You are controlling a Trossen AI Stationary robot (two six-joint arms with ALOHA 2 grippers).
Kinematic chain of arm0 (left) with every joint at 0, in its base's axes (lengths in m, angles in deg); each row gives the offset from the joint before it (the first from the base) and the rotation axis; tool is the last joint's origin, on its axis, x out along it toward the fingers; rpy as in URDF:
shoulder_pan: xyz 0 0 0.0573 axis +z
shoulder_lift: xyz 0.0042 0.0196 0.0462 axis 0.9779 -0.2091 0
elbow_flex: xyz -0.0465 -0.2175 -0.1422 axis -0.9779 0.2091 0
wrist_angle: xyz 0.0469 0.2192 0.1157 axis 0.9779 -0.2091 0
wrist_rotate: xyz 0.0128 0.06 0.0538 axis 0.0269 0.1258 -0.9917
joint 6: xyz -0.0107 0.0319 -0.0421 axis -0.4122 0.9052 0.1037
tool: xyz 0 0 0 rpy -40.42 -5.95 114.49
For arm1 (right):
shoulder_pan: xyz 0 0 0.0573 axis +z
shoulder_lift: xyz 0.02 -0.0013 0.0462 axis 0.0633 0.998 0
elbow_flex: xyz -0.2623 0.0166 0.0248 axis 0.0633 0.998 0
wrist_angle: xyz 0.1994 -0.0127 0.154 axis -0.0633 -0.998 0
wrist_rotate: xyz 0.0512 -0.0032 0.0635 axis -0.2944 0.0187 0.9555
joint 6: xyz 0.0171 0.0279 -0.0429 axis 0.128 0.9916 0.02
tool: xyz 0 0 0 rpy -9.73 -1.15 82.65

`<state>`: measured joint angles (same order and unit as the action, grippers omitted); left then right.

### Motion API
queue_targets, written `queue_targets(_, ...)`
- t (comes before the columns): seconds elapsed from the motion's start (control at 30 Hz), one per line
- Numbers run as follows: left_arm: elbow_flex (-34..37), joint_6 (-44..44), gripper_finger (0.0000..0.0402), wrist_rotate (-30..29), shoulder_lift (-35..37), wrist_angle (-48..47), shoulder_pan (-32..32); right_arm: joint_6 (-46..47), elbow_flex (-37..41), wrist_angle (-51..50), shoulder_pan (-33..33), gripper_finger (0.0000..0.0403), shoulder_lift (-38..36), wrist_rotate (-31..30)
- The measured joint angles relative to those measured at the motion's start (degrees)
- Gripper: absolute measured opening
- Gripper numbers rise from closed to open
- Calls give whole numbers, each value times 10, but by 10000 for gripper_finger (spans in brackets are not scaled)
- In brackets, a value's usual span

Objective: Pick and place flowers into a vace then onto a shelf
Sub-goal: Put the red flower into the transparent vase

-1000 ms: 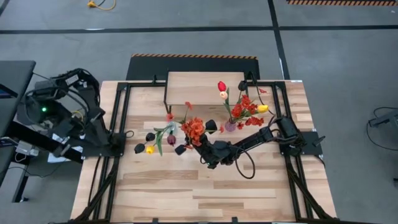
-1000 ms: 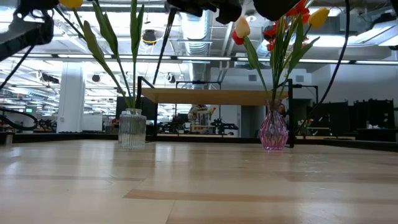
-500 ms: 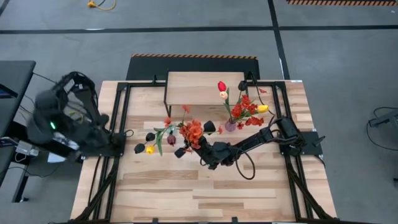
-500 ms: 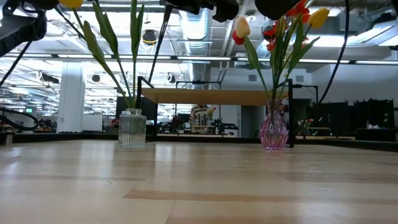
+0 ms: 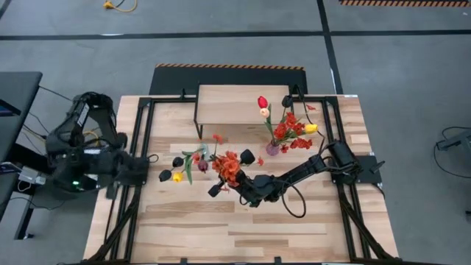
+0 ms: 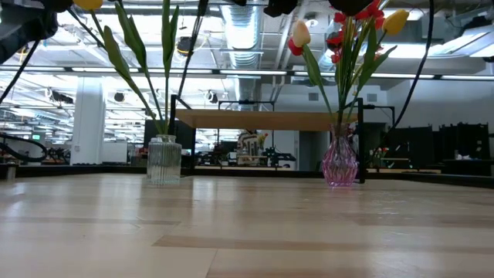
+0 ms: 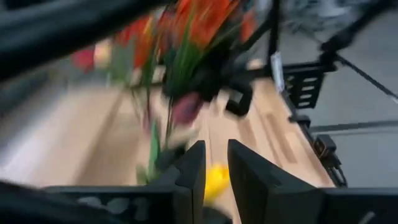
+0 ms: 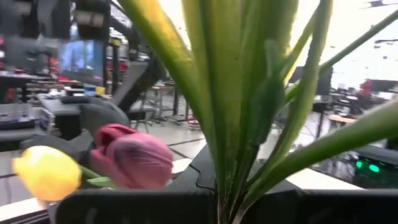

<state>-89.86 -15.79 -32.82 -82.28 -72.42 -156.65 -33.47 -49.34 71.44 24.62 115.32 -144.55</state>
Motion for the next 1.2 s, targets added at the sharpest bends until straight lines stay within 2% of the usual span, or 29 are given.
queue_targets(0.07, -2, 138, 57, -23, 6, 54, -27, -1, 0, 0, -1, 3, -1, 17)
queue_targets(0.13, -1, 251, 57, -12, 17, 101, -52, 1, 0, -6, -2, 3, -6, 30)
queue_targets(0.23, -1, 357, 57, 37, 58, 165, -79, -2, 0, -9, -2, 3, -7, 31)
queue_targets(0.33, 1, 429, 54, 123, 105, 254, -95, -9, 0, -9, -2, 3, -7, 30)
queue_targets(0.43, 7, 429, 38, 150, 135, 302, -101, -9, 0, -10, -2, 3, -7, 30)
queue_targets(0.57, 8, 340, 9, 158, 125, 261, -101, -9, 0, -9, -2, 3, -7, 29)
queue_targets(0.67, 8, 275, 3, 170, 95, 224, -101, -8, 0, -9, 1, 3, -7, 29)
queue_targets(0.83, -13, 124, 7, 76, 31, 134, -101, -3, 0, -9, 8, 3, -7, 29)
queue_targets(1.0, -99, 36, 3, -7, -65, -23, -101, -3, 0, -9, 15, 3, -7, 29)
queue_targets(1.1, -180, 22, 2, -96, -126, -115, -102, -4, 0, -5, 16, 3, -7, 31)
queue_targets(1.13, -205, 44, 1, -127, -140, -112, -102, -3, 0, -4, 16, 3, -7, 31)
queue_targets(1.2, -243, 155, 1, -179, -160, -88, -102, -3, 0, -5, 18, 3, -7, 34)
